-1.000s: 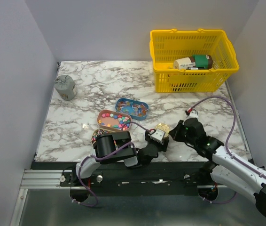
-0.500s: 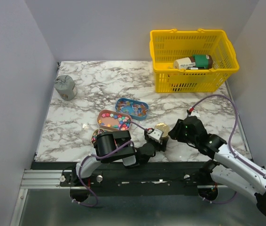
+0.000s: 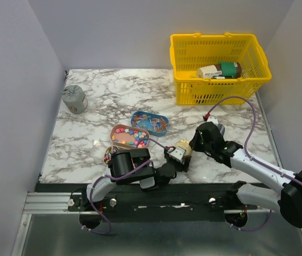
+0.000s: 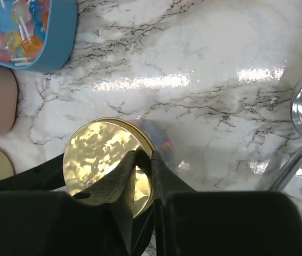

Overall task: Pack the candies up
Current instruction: Screw the bottle lid onto the packing bottle.

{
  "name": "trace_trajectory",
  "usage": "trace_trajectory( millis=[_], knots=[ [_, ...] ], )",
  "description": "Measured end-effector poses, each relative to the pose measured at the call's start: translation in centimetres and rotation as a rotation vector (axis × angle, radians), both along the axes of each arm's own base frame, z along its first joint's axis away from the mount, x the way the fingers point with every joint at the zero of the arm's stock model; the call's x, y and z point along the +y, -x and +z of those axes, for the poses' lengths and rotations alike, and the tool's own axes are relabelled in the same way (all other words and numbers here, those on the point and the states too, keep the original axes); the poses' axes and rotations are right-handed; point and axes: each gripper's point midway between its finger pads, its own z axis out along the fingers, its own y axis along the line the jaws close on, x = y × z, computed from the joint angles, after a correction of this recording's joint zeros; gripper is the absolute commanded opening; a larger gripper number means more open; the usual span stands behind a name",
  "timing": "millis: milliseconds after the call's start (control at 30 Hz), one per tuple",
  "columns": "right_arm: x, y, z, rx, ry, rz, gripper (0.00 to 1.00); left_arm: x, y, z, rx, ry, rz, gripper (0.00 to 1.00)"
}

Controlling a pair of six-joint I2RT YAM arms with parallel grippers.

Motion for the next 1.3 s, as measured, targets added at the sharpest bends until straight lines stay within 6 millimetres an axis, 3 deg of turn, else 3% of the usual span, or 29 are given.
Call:
trace_trajectory(
  millis=[233,500,633,900,1000,1033,1133,1300],
  knots=[
    [0.4,-1.1,0.1,-0.035,-0.006,0.01,0.13,0.0,0.0,-0.1,-0.006,-0.001,0.006,0.63],
    [0.2,-1.0,0.0,-0.073,-0.057,0.004,0.02,-0.1,-0.1,-0.1,-0.005,-0.004,0.022,0.63],
    [-0.3,0.0,0.0,-0.086,-0.091,0.0,0.01,-0.1,-0.2,-0.1,-0.002,-0.004,0.028,0.63],
    [-0.3,3.8,0.1,-0.058,-0.186,0.072,0.01,-0.5,-0.6,-0.1,0.003,-0.009,0.048,0.63],
    [-0.6,5.4,-0.1,-0.02,-0.193,0.088,0.19,-0.5,-0.6,-0.2,0.006,-0.012,0.047,0.63],
    [-0.9,5.8,-0.1,-0.013,-0.192,0.081,0.32,-0.5,-0.5,-0.3,0.007,-0.015,0.043,0.63],
    [-2.1,6.2,0.7,-0.036,-0.186,0.035,0.52,-0.4,-0.4,-0.4,0.008,-0.013,0.035,0.63],
    [-3.1,5.1,3.4,-0.103,-0.175,-0.034,0.57,-0.3,0.3,-0.4,0.001,-0.014,0.012,0.63]
  ],
)
